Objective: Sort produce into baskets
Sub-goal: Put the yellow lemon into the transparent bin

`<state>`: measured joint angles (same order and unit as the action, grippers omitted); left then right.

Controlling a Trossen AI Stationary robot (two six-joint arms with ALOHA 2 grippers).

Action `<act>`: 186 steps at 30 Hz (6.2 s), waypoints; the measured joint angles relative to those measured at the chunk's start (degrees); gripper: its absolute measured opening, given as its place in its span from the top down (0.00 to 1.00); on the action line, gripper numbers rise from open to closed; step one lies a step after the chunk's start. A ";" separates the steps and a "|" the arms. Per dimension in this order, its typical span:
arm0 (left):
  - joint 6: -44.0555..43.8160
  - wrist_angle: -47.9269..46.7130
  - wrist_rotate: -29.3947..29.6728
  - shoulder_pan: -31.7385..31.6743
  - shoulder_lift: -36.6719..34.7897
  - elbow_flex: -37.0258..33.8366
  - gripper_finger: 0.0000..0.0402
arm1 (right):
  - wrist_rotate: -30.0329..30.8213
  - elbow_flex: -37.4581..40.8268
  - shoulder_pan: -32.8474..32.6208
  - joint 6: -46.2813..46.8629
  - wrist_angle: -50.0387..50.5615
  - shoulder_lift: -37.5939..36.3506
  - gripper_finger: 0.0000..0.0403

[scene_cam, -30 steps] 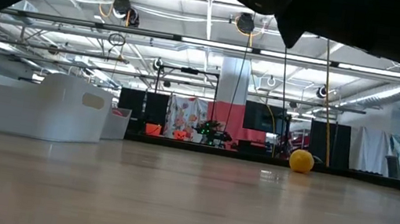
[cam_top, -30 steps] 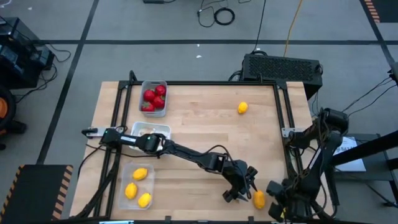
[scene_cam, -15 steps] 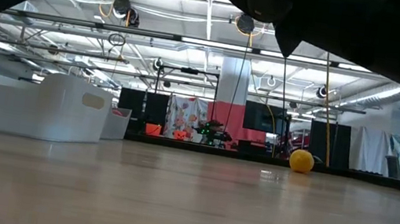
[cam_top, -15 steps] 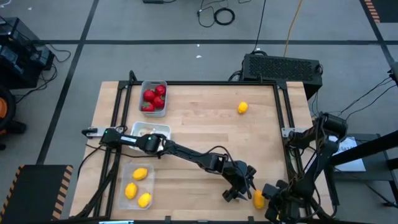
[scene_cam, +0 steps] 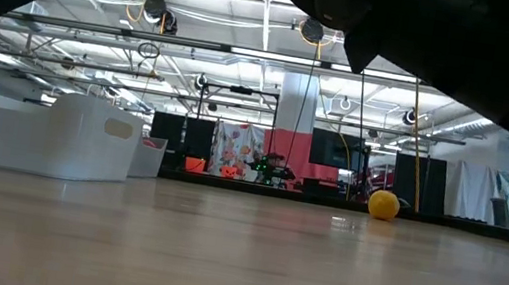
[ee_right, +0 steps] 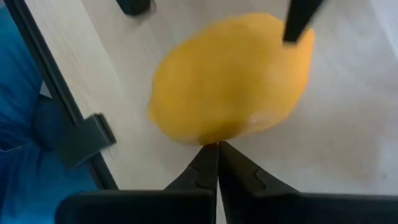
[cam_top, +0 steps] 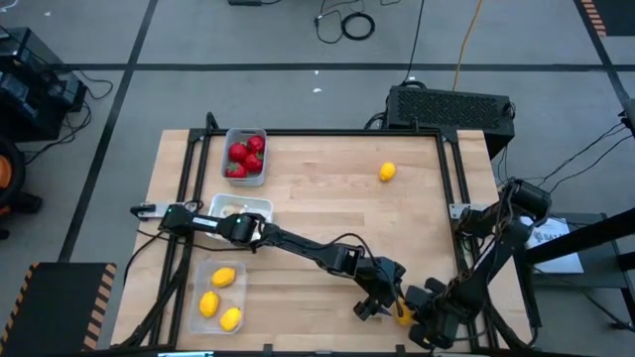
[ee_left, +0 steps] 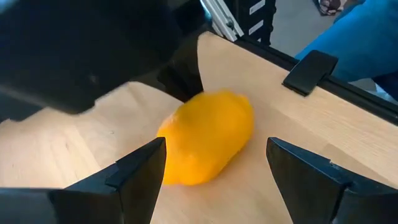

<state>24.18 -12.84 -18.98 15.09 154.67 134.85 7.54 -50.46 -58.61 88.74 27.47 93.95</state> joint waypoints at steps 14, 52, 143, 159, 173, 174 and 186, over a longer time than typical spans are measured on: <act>1.84 -2.46 1.68 -0.72 -0.02 0.00 0.29 | -0.41 0.00 6.65 -13.27 -0.37 0.00 1.00; 2.60 -11.25 5.68 -0.08 -3.45 0.02 0.29 | 3.83 -0.04 6.78 -12.93 3.19 -1.84 1.00; -29.49 -74.83 7.65 4.69 -25.28 -0.13 0.43 | 26.80 -0.04 3.39 -14.68 12.26 -9.94 1.00; -65.17 -77.18 27.52 20.24 -44.68 -15.25 0.43 | 33.36 -0.04 3.51 -26.58 10.40 -9.94 1.00; -106.21 -70.93 25.02 33.55 -69.49 -54.24 0.43 | 36.21 -0.04 6.61 -31.44 10.51 -9.94 1.00; -106.31 -70.73 25.01 33.81 -69.76 -56.06 0.42 | 36.25 -0.04 6.91 -31.70 10.53 -9.94 1.00; -106.35 -62.54 23.76 33.67 -69.35 -64.77 0.37 | 36.14 -0.04 12.19 -37.34 10.55 -9.94 1.00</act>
<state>-82.17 -75.38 4.78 48.77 85.32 70.08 43.68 -50.50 -46.42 51.40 38.02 84.01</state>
